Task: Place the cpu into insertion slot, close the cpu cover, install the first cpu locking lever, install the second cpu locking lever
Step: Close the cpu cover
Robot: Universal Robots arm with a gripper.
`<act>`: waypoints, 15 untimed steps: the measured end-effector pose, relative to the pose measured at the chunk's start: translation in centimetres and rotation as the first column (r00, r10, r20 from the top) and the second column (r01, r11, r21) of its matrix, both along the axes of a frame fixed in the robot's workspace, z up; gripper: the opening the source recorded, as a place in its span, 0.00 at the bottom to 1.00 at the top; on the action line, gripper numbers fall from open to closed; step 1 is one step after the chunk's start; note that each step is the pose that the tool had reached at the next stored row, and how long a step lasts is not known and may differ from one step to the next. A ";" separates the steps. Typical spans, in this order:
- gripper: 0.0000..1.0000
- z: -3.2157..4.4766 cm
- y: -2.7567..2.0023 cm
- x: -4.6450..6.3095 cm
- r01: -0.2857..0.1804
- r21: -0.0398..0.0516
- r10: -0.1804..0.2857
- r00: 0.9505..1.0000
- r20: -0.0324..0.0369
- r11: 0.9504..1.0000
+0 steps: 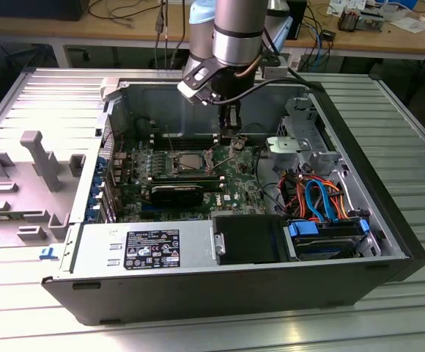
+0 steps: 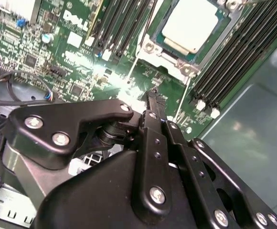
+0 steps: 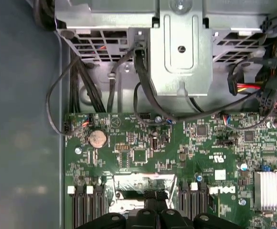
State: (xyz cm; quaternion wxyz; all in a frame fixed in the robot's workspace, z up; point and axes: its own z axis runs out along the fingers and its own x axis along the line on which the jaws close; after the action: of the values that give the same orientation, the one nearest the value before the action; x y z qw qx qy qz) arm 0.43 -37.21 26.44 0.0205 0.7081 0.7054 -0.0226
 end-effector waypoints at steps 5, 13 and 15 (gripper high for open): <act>0.11 0.00 -0.01 0.8 0.000 0.000 0.000 1.000 -0.001 1.000; 0.11 0.00 -0.01 2.1 0.000 0.000 0.000 1.000 -0.003 1.000; 0.11 -0.01 -0.01 2.4 0.000 0.000 0.000 1.000 -0.003 1.000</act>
State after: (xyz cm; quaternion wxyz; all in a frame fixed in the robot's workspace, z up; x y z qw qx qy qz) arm 2.79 -37.21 26.44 0.0194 0.7081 0.7055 -0.0236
